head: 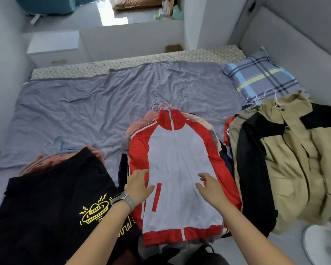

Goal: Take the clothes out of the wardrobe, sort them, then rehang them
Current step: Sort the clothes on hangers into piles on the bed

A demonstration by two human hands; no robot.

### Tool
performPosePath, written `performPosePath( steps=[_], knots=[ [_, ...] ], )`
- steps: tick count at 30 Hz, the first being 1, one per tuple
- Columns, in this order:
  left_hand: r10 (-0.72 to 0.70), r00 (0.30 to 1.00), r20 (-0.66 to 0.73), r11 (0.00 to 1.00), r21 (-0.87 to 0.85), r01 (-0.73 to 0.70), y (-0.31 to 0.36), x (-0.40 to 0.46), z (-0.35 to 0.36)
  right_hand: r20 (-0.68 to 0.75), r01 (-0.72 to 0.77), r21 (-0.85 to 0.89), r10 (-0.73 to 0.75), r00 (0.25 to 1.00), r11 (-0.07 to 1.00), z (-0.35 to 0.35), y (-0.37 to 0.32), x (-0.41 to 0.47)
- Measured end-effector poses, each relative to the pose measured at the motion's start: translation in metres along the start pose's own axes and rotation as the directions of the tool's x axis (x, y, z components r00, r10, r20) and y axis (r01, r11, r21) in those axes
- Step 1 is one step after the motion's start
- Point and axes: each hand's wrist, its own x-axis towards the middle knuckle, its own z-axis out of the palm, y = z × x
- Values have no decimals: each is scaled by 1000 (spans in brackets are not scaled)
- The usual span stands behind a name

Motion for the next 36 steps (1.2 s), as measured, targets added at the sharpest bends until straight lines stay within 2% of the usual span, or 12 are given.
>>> performPosePath(
  steps=[5,9,16,22,28,31,34,36],
  knots=[
    [-33,999,20,999,-30,34,28,22,12,11,12,7,-12,1000,1000,-33,19,39],
    [-81,996,-20,996,-30,81,66,54,32,41,38,-25,-37,998,999,-69,43,95],
    [-188,979,-79,980,-86,181,135,115,79,183,123,-113,-101,978,986,-114,78,199],
    [-268,952,-152,941,-255,224,171,154,100,287,180,-155,-130,949,971,-120,83,273],
    [-363,924,-123,888,-346,303,165,171,104,360,273,-209,-186,914,939,-101,73,335],
    [-418,898,-137,867,-354,350,154,179,107,304,274,-205,-205,930,940,-90,55,371],
    [-440,889,-128,864,-328,381,150,185,115,143,208,-107,-192,971,972,-81,39,398],
    [-439,891,-117,868,-309,388,149,188,122,91,172,-86,-164,982,981,-73,34,411]
  ],
)
